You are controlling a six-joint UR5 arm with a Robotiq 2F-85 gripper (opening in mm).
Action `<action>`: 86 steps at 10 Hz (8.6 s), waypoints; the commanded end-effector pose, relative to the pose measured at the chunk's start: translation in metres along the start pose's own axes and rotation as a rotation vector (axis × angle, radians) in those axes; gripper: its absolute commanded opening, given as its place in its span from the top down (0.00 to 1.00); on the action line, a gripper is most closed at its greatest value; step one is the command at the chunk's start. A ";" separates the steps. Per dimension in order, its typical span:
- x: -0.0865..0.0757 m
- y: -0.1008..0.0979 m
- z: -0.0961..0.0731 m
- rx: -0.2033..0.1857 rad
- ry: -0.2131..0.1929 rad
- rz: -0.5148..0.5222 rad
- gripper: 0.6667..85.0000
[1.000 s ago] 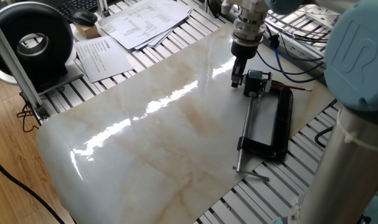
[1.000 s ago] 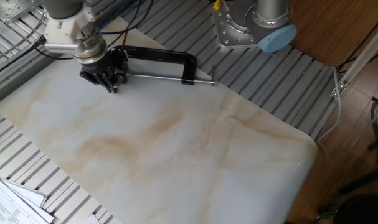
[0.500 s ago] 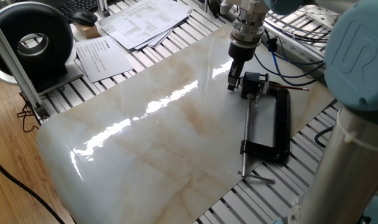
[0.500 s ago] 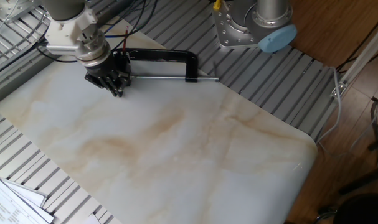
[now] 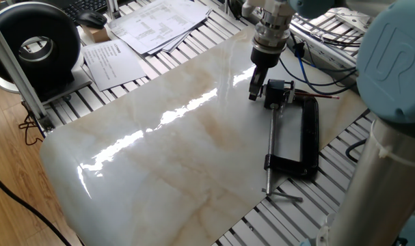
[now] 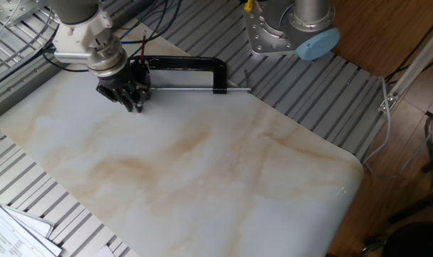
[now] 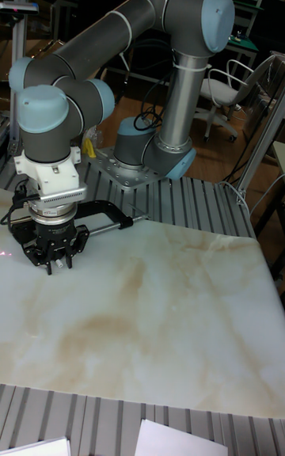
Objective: Sharpen the pencil with a pencil sharpener
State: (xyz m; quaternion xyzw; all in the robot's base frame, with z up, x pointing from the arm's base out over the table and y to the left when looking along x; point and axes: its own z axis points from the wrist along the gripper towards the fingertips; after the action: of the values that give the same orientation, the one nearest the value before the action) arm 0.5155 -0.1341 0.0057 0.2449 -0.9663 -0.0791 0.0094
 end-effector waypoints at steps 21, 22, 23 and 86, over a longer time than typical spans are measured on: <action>-0.001 0.058 -0.005 0.066 0.030 0.069 0.99; -0.001 0.063 -0.013 0.034 0.031 0.068 0.99; -0.001 0.066 -0.024 0.011 0.040 0.069 0.99; -0.006 -0.031 -0.052 0.157 0.052 -0.176 0.99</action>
State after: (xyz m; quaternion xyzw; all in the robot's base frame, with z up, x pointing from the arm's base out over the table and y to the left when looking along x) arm 0.5377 -0.1652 0.0425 0.3306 -0.9437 0.0003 0.0090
